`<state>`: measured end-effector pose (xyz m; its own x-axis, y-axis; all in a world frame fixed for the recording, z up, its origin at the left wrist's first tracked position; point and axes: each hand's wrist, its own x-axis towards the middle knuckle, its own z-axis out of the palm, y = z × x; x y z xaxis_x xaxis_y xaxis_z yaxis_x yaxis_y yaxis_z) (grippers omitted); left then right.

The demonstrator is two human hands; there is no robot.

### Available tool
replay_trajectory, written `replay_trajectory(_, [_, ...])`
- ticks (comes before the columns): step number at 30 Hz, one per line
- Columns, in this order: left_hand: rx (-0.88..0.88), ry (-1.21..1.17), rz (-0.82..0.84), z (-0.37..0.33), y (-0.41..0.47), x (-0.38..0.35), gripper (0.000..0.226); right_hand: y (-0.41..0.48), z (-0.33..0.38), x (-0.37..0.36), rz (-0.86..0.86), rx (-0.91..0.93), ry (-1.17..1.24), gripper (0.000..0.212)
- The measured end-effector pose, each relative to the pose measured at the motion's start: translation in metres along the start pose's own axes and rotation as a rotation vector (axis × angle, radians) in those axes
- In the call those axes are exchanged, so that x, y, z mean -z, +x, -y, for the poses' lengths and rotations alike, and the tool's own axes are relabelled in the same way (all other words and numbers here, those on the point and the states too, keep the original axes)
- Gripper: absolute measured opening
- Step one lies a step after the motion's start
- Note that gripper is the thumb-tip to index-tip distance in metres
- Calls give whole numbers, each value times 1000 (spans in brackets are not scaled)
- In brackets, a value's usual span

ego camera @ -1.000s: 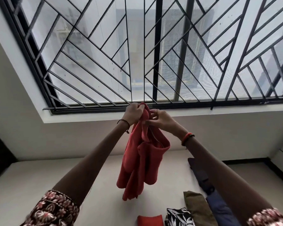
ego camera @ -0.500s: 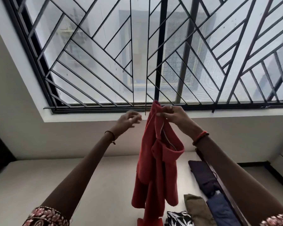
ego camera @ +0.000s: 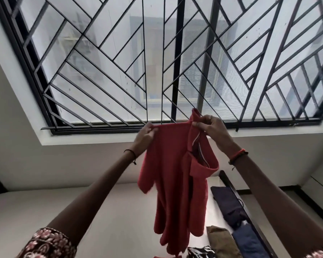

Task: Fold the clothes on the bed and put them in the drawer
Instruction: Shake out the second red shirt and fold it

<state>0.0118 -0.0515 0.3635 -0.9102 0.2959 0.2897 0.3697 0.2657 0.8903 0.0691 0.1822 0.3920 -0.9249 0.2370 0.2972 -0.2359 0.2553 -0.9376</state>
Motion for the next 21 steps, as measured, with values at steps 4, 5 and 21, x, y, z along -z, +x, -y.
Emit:
replay_trajectory(4, [14, 307, 291, -35, 17, 13, 26, 3, -4, 2, -82, 30, -76, 21])
replay_trajectory(5, [-35, 380, 353, -40, 21, 16, 32, 4, -4, 3, -93, 38, -85, 20])
replay_trajectory(21, [-478, 641, -3, -117, 61, 53, 41, -19, -64, 1, 432, -147, 115, 67])
